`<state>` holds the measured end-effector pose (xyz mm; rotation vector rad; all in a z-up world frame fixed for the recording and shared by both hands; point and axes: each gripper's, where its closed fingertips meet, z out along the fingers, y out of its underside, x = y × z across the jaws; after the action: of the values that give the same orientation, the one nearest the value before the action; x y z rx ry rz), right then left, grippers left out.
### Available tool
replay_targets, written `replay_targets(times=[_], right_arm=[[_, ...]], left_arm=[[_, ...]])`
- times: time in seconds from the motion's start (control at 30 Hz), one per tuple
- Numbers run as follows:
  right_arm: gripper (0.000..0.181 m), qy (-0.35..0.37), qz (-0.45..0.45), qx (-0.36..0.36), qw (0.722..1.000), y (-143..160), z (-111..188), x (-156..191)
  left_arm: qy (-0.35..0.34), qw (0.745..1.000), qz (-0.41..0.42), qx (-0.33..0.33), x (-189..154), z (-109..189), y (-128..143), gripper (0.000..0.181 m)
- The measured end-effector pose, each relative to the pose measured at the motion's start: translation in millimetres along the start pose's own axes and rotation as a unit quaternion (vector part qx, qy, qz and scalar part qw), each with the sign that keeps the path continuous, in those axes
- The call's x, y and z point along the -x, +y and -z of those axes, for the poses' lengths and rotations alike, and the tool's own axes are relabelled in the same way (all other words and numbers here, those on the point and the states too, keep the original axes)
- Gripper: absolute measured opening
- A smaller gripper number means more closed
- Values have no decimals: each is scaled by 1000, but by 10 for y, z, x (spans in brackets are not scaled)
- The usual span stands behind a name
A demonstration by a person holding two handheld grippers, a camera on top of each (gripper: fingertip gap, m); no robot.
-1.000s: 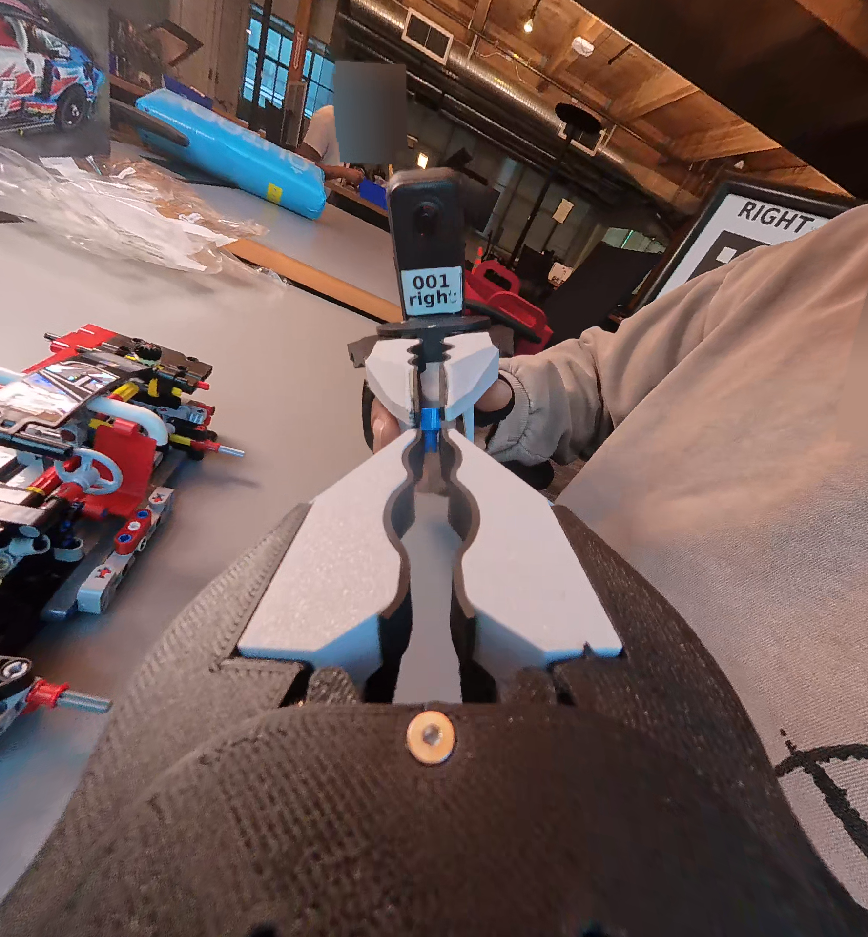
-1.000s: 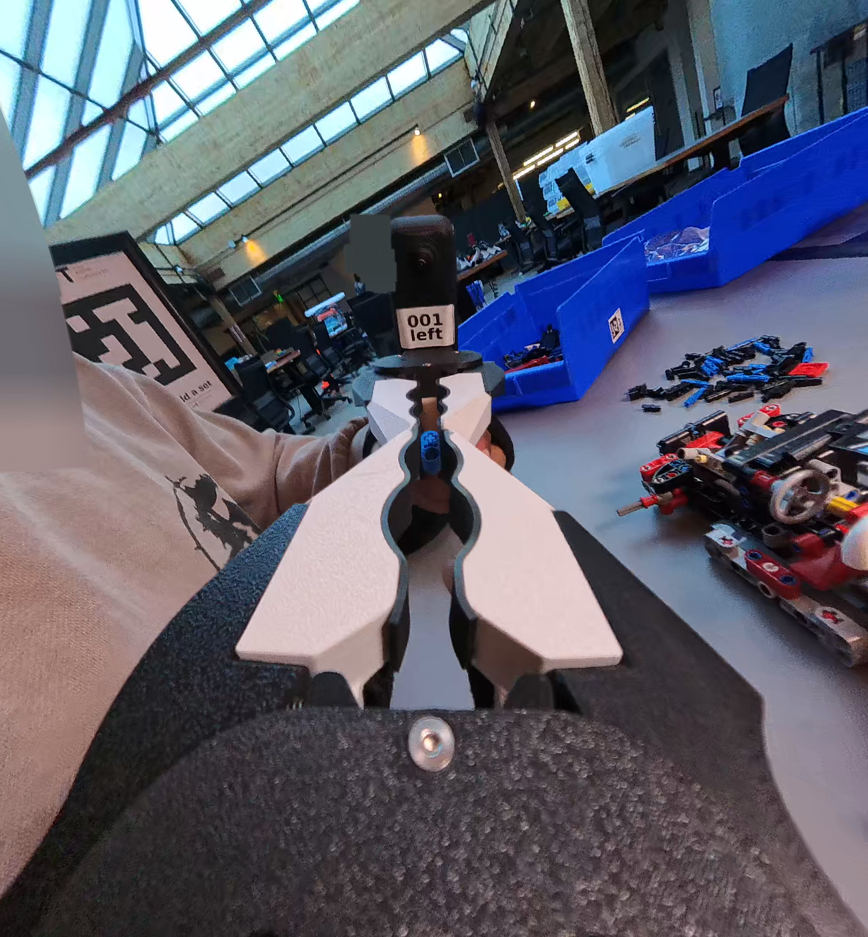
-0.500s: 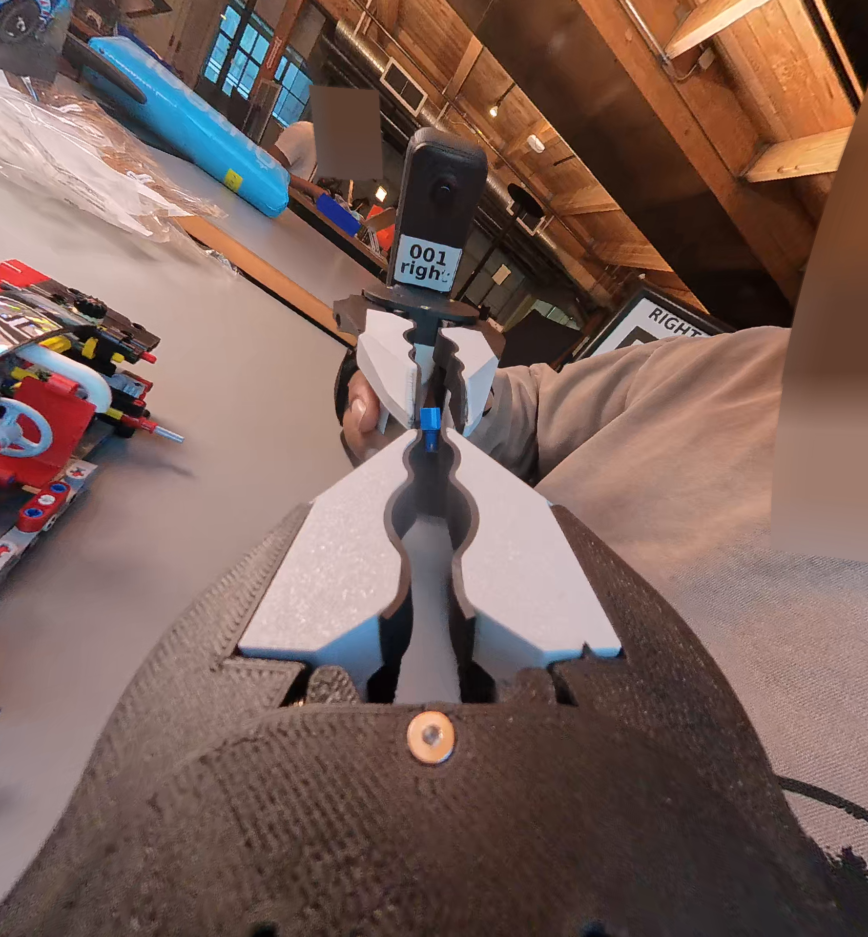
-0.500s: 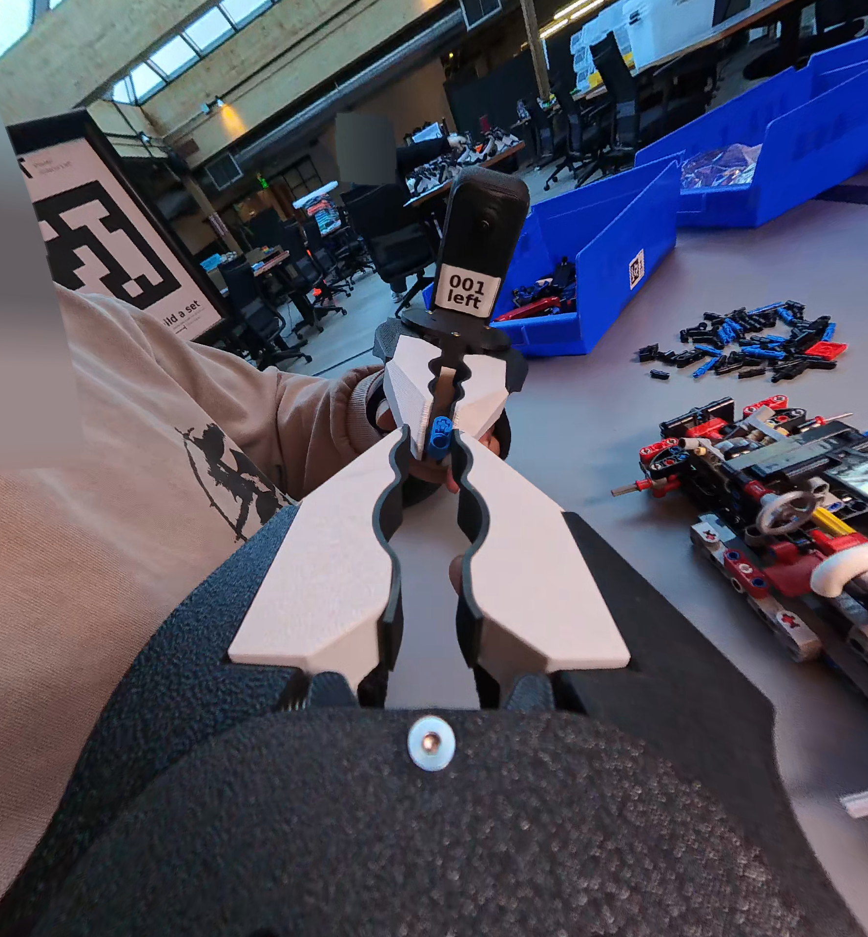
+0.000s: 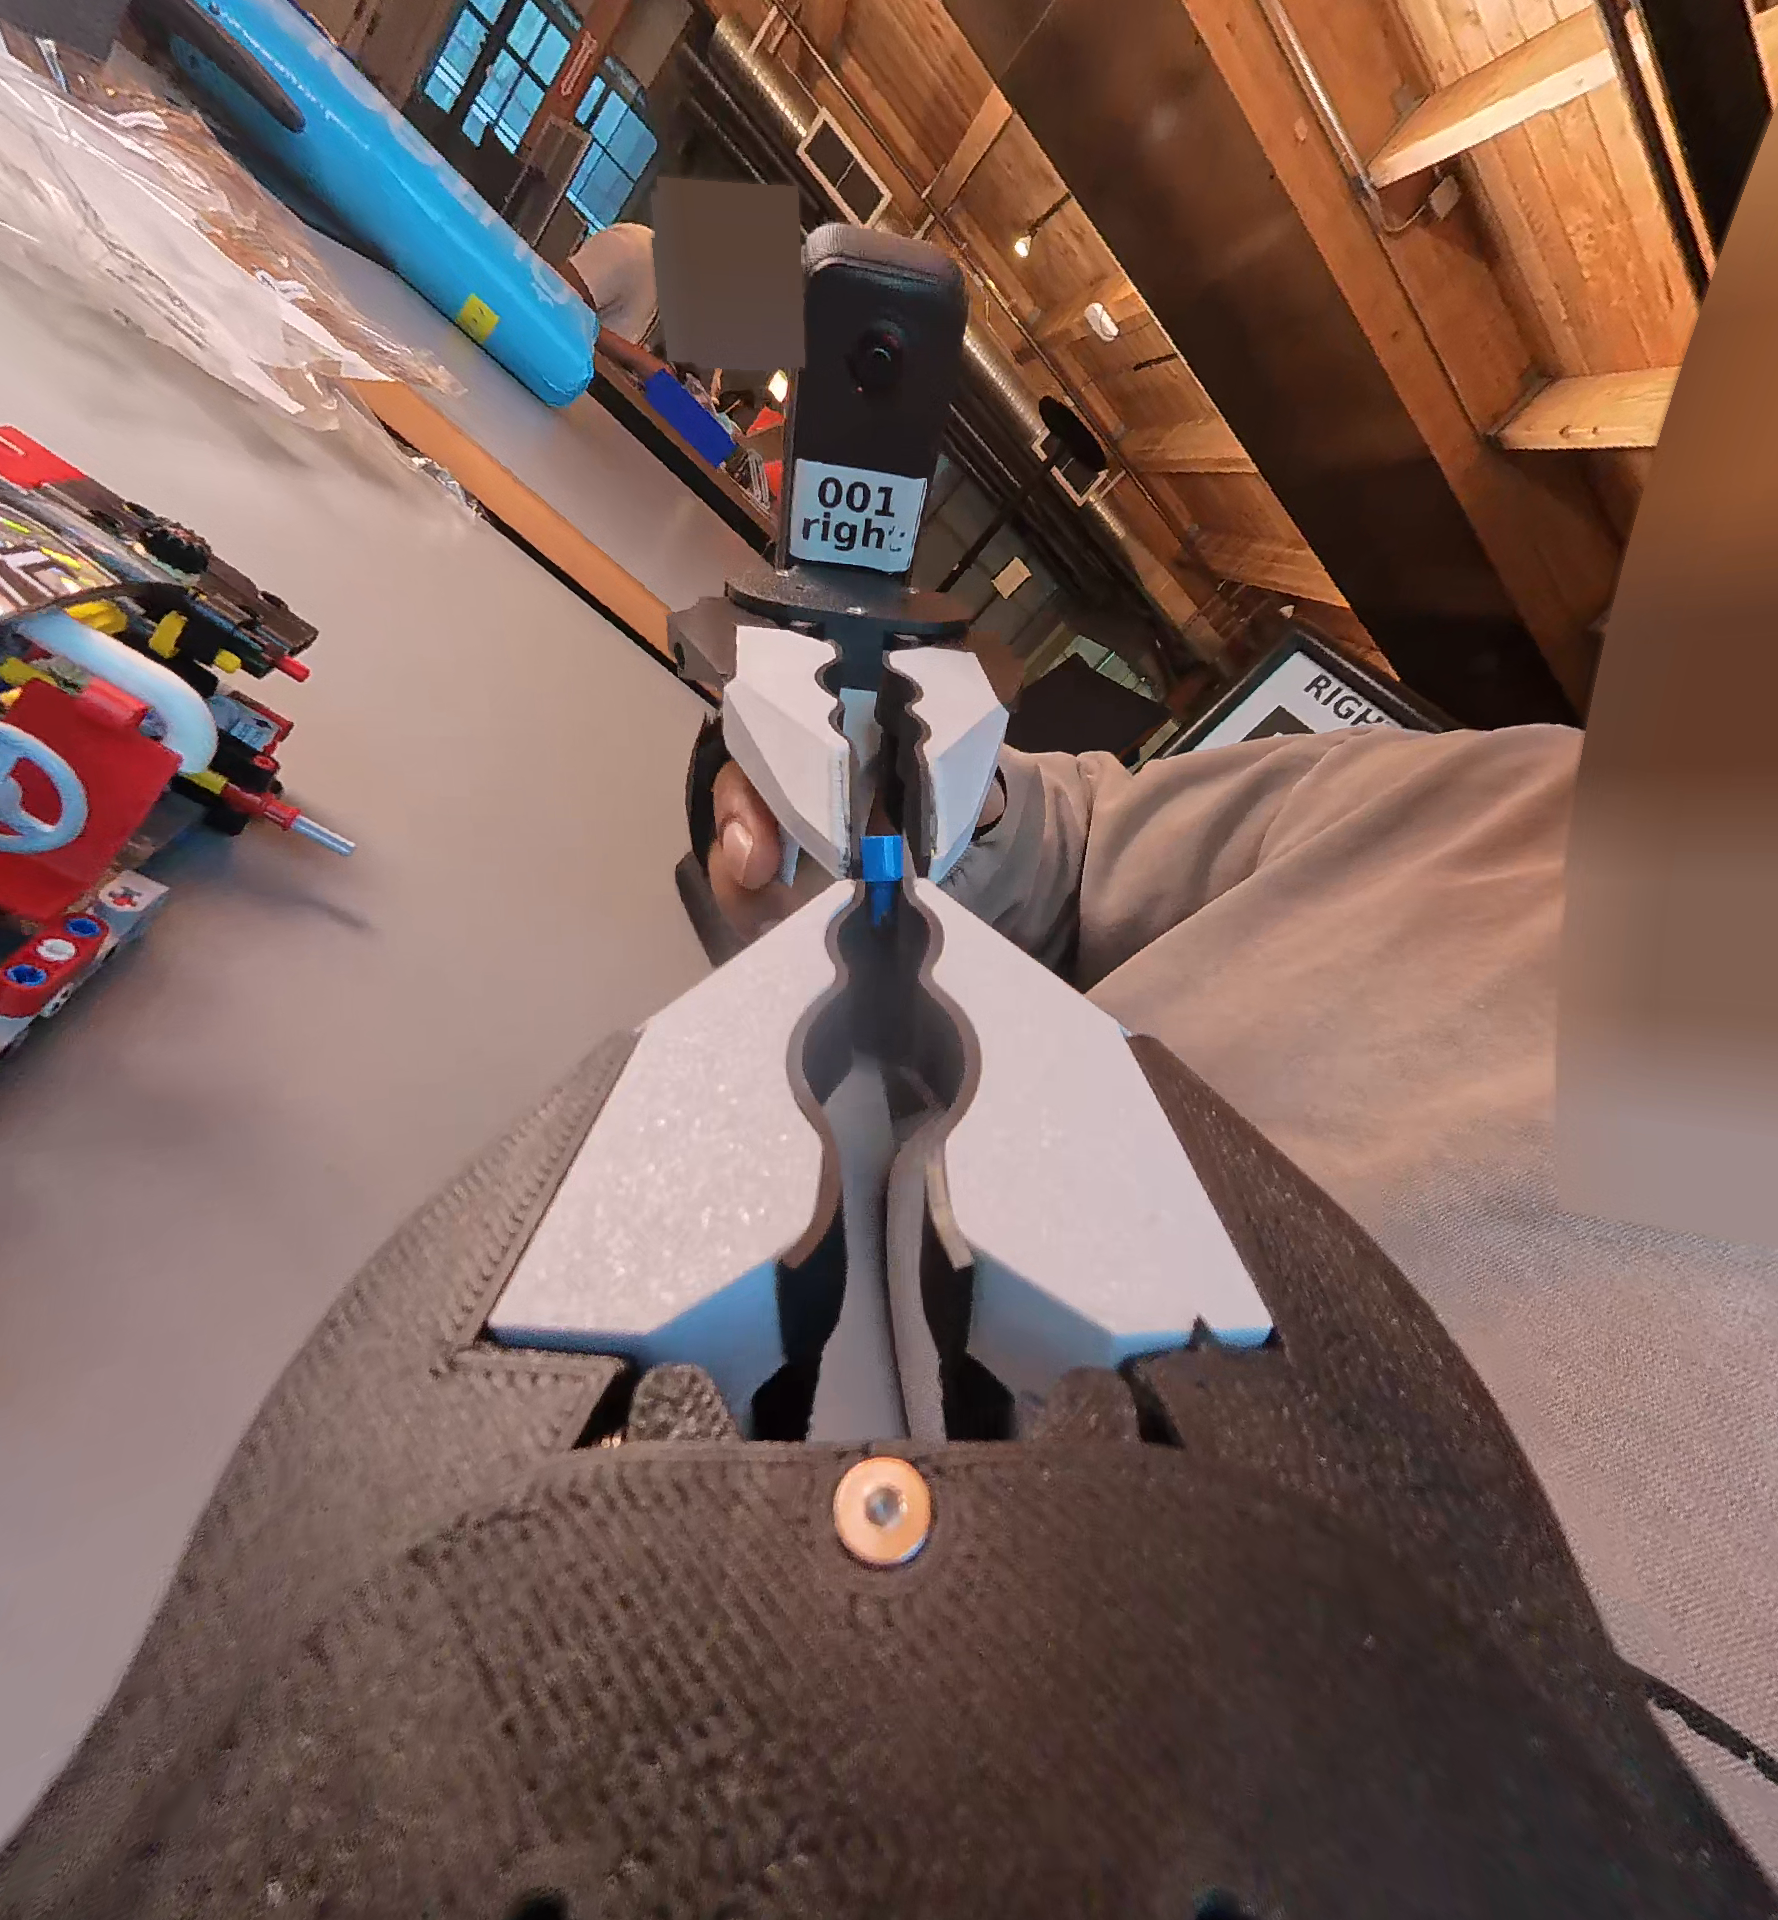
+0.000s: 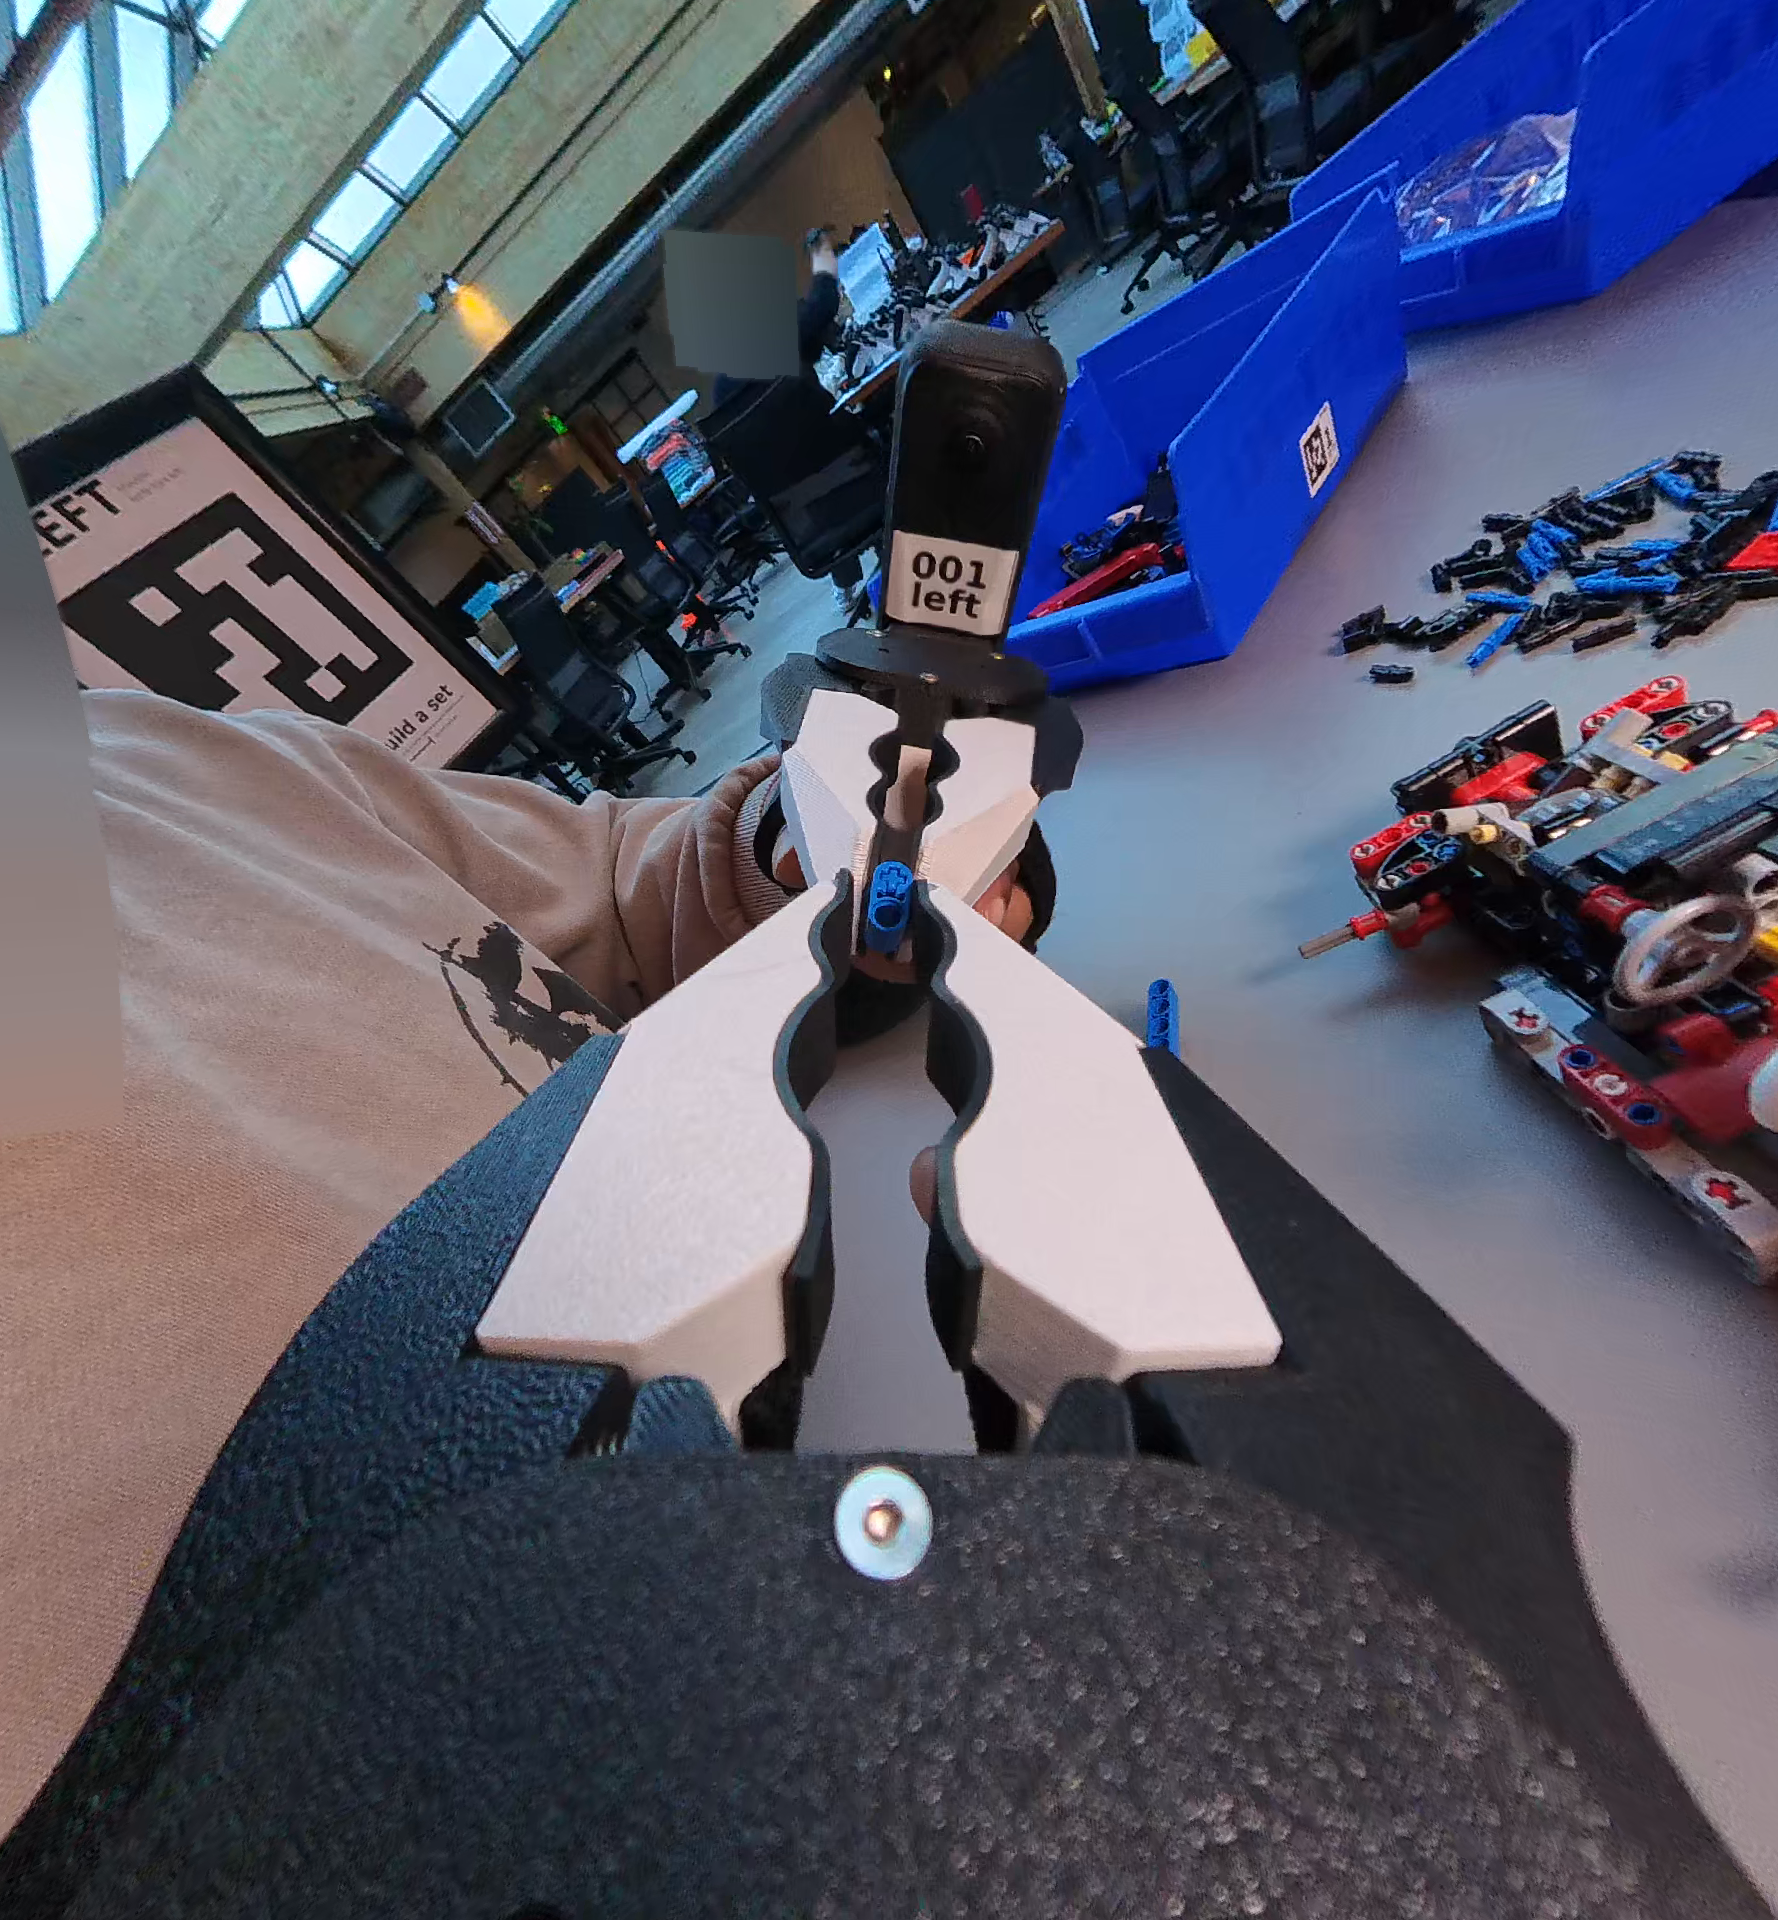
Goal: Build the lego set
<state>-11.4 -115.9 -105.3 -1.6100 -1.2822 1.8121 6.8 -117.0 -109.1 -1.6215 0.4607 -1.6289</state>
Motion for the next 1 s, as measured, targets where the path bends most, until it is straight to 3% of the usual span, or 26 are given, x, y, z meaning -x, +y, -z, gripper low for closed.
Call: replay_targets(times=[0.23,0.43,0.5,0.57,0.67,0.8,1.0], right_arm=[[4,23,-15,62,998,122,16,-80],[4,89,75,102,988,194,36,-206],[5,114,104,113,982,242,65,-277],[5,138,132,146,971,376,97,-361],[5,171,164,188,953,628,85,-494],[5,194,188,215,938,815,39,-601],[5,215,212,241,922,899,84,-693]], left_arm=[[-36,998,-36,32,97,-15,107,2],[-116,978,-151,82,316,89,127,18],[-149,958,-206,132,440,181,190,28],[-181,923,-265,213,628,281,346,33],[-173,885,-292,318,818,330,608,42],[-146,867,-306,364,891,265,738,33],[-154,860,-326,360,934,226,789,7]])
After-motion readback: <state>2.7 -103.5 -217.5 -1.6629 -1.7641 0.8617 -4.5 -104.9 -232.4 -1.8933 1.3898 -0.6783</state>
